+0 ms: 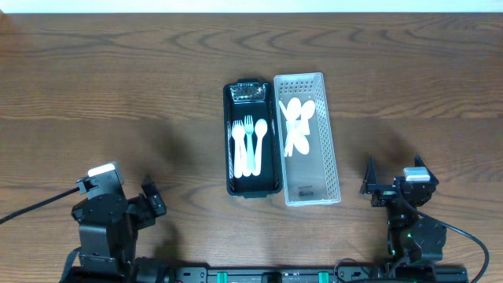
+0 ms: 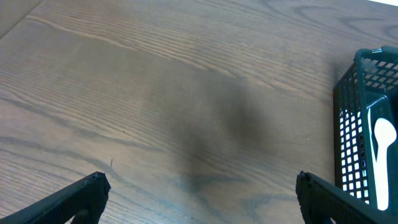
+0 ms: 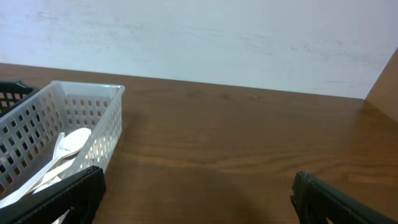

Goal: Pack container

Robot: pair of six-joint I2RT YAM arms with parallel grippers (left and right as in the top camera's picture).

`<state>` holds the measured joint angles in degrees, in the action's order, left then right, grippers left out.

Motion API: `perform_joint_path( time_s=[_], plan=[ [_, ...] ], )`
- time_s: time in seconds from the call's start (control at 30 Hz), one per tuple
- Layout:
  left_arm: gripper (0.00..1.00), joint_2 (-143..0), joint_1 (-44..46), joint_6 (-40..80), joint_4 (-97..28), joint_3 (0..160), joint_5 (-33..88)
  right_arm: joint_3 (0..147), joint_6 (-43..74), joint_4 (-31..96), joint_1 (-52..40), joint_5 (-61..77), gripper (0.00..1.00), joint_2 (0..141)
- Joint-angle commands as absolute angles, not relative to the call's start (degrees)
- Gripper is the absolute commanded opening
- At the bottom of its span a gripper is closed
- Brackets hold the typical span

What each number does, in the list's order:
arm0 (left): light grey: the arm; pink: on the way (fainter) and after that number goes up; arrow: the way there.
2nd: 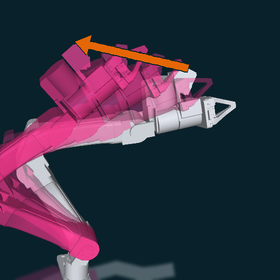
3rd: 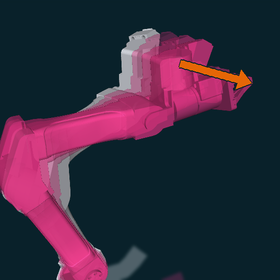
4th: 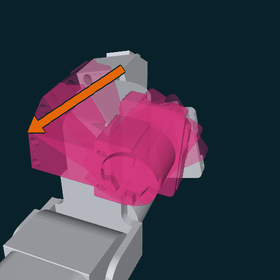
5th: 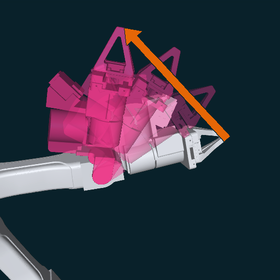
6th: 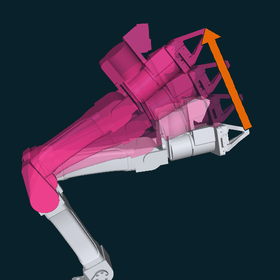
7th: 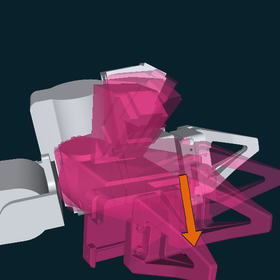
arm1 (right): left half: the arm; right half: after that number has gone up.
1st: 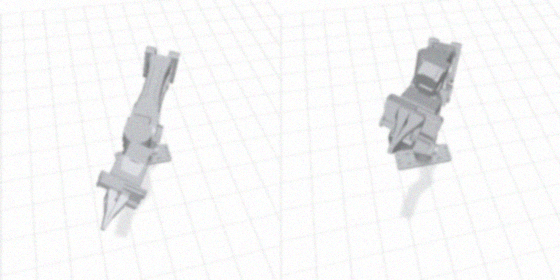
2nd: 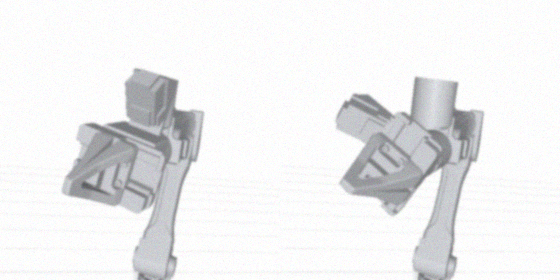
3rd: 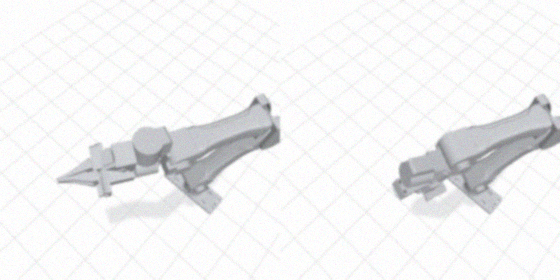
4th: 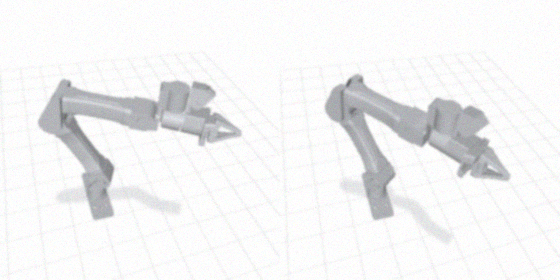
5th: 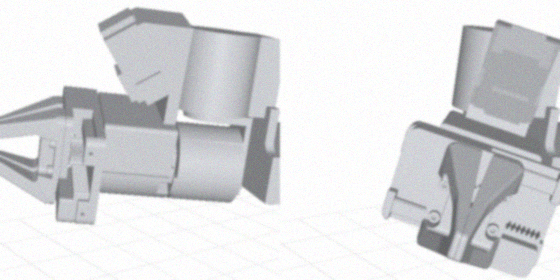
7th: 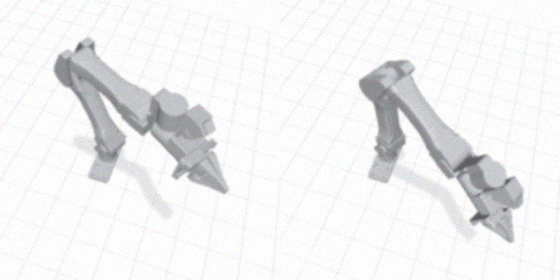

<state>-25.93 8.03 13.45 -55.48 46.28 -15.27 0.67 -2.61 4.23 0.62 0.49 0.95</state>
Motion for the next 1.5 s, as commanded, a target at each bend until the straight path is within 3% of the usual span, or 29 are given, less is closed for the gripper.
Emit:
perform_joint_path(
  time_s=[0.0,0.53,0.8,1.13,1.47],
  plan=[
    [0.98,-25.7,7.8,13.1,-55.5,46.1,-16.0,0.3,-3.5,4.1,0.7,0.9,0.99,0.3],
    [0.98,-21.7,5.5,12.1,-58.0,43.4,-12.8,0.3,-3.5,4.1,0.7,0.9,0.99,0.3],
    [0.98,-8.2,5.0,9.6,-43.8,28.3,-12.4,0.3,-3.5,4.1,0.7,0.9,0.99,0.3],
    [0.98,-1.0,5.0,-8.7,-19.0,12.4,-8.4,0.3,-3.5,4.1,0.7,0.9,0.99,0.3],
    [0.98,-0.1,3.9,-13.5,-14.0,4.4,0.0,0.3,-3.5,4.1,0.7,0.9,0.99,0.3]
  ],
)
